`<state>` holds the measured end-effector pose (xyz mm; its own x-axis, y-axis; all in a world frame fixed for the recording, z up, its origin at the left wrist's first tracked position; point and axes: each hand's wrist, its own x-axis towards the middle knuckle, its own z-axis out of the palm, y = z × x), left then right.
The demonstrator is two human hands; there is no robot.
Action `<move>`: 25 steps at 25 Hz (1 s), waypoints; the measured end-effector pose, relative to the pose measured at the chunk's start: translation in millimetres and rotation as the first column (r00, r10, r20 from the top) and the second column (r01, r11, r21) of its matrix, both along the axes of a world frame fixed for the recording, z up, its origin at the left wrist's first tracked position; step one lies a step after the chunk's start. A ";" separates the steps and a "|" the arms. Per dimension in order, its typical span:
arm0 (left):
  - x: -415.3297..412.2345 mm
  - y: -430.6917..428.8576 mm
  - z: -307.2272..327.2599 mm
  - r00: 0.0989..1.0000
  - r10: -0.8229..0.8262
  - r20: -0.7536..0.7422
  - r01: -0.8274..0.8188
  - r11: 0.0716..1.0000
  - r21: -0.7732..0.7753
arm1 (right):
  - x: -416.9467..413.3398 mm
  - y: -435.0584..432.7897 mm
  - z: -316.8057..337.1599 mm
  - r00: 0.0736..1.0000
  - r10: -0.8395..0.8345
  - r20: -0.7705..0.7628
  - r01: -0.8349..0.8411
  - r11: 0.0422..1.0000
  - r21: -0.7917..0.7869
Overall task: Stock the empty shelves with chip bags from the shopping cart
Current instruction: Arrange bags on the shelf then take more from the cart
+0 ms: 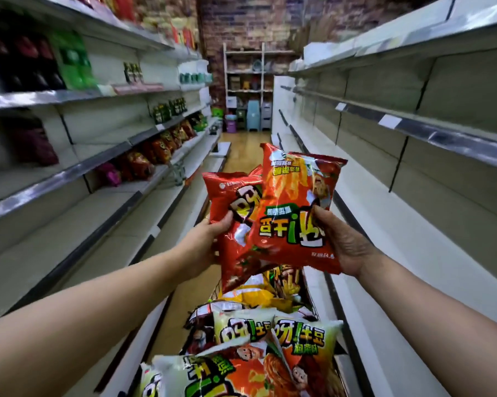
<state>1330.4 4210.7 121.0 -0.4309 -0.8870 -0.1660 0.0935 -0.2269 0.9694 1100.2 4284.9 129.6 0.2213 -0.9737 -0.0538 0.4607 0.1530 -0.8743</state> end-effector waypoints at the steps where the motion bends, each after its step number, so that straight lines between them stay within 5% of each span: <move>1: 0.1 8.3 7.2 0.999 -0.002 -0.037 0.003 1.000 0.018 | 3.5 7.5 9.6 0.999 -0.023 -0.022 0.023 1.000 -0.004; 6: 14.4 32.5 37.0 0.984 -0.025 -0.174 0.037 0.997 0.066 | 14.4 51.2 61.5 0.988 -0.118 -0.105 0.113 0.992 -0.052; 13: 26.6 61.0 63.5 0.894 -0.276 -0.352 0.296 0.955 0.003 | 51.7 113.8 104.3 0.983 -0.162 -0.091 0.151 0.982 -0.114; 17: 38.7 84.5 79.0 0.872 -0.365 -0.326 0.356 0.930 -0.091 | 88.7 151.6 116.4 0.957 -0.251 -0.144 0.229 0.961 -0.154; 25: -8.5 152.9 109.3 0.760 -0.566 -0.321 0.551 0.822 -0.145 | 99.2 290.5 169.5 0.699 -0.576 -0.424 0.561 0.809 -0.174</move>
<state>1321.9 4363.5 230.3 -0.8732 -0.4745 0.1115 0.2813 -0.3036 0.9103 1199.4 4575.4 299.1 -0.4160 -0.9089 0.0277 0.0200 -0.0396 -0.9990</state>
